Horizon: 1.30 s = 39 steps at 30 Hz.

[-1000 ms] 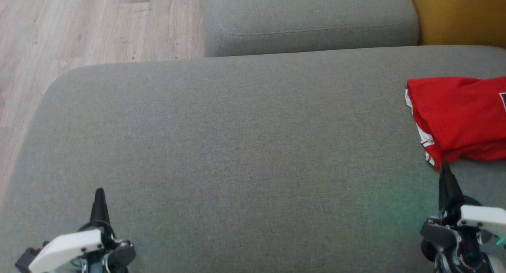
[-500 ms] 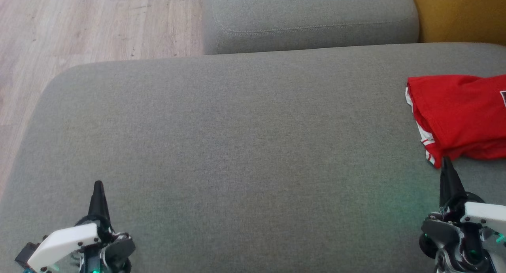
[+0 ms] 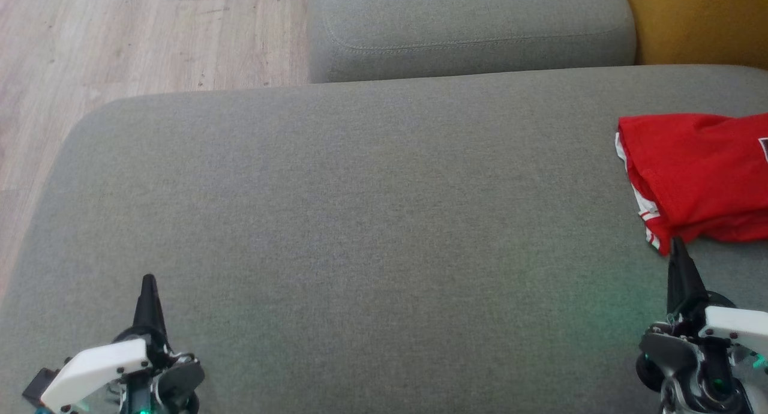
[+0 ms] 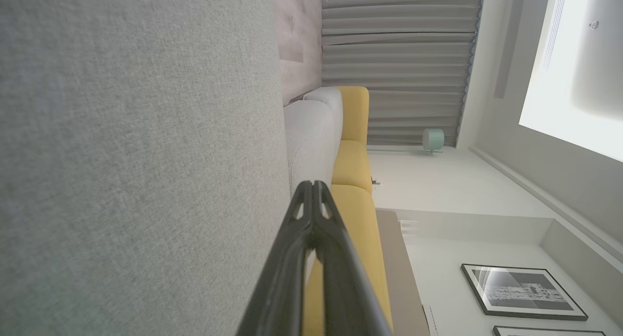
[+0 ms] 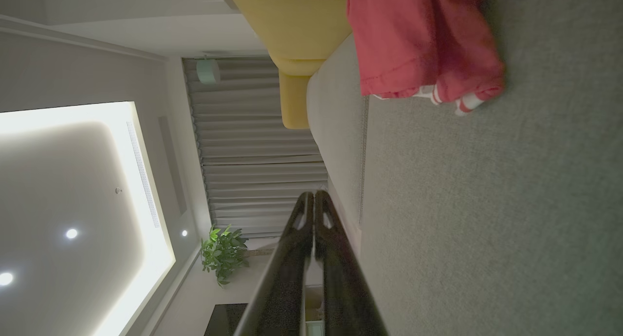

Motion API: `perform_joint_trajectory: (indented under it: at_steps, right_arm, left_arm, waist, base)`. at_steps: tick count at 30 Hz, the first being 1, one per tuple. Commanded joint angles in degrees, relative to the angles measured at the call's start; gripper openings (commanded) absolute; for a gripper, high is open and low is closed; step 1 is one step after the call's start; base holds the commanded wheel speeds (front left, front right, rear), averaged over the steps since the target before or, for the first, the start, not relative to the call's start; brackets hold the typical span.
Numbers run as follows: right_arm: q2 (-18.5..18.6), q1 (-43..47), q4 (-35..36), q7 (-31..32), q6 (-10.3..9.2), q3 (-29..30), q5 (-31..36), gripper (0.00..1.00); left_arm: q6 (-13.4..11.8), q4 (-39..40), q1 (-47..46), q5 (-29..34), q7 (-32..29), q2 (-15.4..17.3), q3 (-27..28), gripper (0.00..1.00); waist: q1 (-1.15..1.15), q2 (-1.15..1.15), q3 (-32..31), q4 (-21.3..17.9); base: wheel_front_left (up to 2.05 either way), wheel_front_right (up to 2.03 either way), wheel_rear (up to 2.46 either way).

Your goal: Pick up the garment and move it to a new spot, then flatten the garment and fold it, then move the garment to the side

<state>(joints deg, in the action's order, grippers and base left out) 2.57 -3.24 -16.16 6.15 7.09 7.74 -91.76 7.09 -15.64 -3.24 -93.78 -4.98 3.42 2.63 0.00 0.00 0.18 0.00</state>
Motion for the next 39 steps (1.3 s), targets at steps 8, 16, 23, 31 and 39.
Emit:
perform_joint_trajectory:
  at_steps: [8,16,23,31,39]
  right_arm:
    - [0.31,-2.95,2.13,0.36,0.40,-1.19,-0.38,0.00]
    - [0.31,-2.95,2.13,0.36,0.40,-1.20,-0.38,0.00]
    - [0.31,-2.95,2.13,0.36,0.40,-1.20,-0.39,0.00]
    - [0.31,-2.95,2.13,0.35,0.40,-1.20,-0.39,0.00]
    - [0.31,-2.95,2.13,0.35,0.40,-1.21,-0.39,0.00]
  left_arm:
    - [0.40,1.65,-2.82,0.45,-0.39,0.47,2.50,0.00]
    - [0.40,1.64,-2.84,0.57,-0.50,0.37,2.64,0.00]
    - [0.40,1.64,-2.85,0.66,-0.59,0.29,2.75,0.00]
    - [0.40,1.63,-2.85,0.76,-0.68,0.21,2.87,0.00]
    - [0.40,1.63,-2.86,0.85,-0.77,0.13,2.98,0.00]
  waist:
    - [0.00,0.00,0.00,0.00]
    - [0.00,0.00,0.00,0.00]
    - [0.00,0.00,0.00,0.00]
    - [0.00,0.00,0.00,0.00]
    - [0.00,0.00,0.00,0.00]
  base:
    - [0.00,0.00,0.00]
    - [0.00,0.00,0.00]
    - [0.00,0.00,0.00]
    - [0.00,0.00,0.00]
    - [0.00,0.00,0.00]
